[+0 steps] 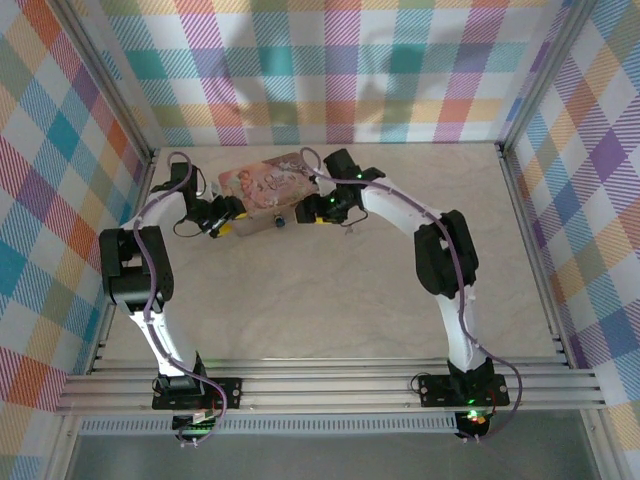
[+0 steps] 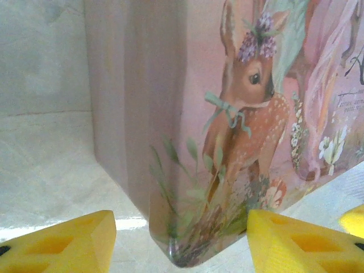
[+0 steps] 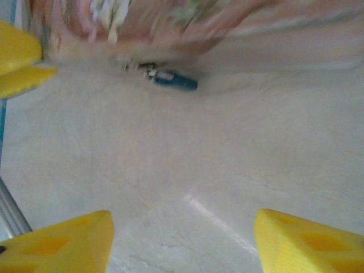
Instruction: Unlock the padlock with the key
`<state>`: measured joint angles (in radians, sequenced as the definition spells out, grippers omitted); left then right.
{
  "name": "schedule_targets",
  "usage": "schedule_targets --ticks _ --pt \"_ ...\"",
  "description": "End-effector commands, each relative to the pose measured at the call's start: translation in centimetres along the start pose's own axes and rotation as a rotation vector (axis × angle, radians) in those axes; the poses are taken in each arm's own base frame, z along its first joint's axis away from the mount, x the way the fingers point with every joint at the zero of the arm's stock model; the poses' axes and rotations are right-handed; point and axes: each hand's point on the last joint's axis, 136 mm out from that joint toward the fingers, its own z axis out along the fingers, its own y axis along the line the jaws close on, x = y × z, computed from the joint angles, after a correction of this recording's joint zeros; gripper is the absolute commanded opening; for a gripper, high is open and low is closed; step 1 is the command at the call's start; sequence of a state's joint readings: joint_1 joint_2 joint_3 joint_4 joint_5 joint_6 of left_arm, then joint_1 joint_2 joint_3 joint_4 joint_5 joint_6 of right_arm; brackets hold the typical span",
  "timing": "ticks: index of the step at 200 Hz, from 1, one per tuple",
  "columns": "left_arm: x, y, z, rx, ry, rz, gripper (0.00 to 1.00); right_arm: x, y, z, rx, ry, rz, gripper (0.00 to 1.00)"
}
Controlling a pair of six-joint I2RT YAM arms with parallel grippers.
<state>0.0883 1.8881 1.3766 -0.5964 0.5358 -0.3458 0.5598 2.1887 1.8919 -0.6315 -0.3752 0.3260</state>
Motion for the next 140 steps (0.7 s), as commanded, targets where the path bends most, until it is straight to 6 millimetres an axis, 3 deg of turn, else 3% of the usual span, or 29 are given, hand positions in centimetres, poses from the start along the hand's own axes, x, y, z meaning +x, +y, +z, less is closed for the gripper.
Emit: schedule_targets --ticks 1,22,56,80,117,140 --pt "0.0 0.4 -1.3 -0.041 -0.026 -0.026 0.62 -3.9 -2.6 -2.7 0.137 -0.12 0.066 0.69" --pt "-1.4 -0.1 -1.7 -0.039 -0.073 -0.034 0.62 -6.3 -4.3 -2.0 0.204 -0.173 0.079 0.72" --pt "-3.2 -0.4 -1.5 -0.048 -0.114 -0.04 0.63 -9.4 -5.8 0.8 0.234 -0.216 0.083 0.74" --pt "-4.0 -0.4 -0.6 -0.038 -0.105 -0.041 0.63 -10.8 -5.0 3.0 0.146 -0.219 0.07 0.64" --pt "-4.2 -0.6 0.7 -0.004 -0.064 -0.049 0.57 -10.4 -3.6 4.3 0.041 -0.188 0.082 0.43" --pt "-3.5 -0.7 1.4 0.006 -0.035 -0.05 0.54 -8.8 -3.0 4.1 0.043 -0.147 0.086 0.4"
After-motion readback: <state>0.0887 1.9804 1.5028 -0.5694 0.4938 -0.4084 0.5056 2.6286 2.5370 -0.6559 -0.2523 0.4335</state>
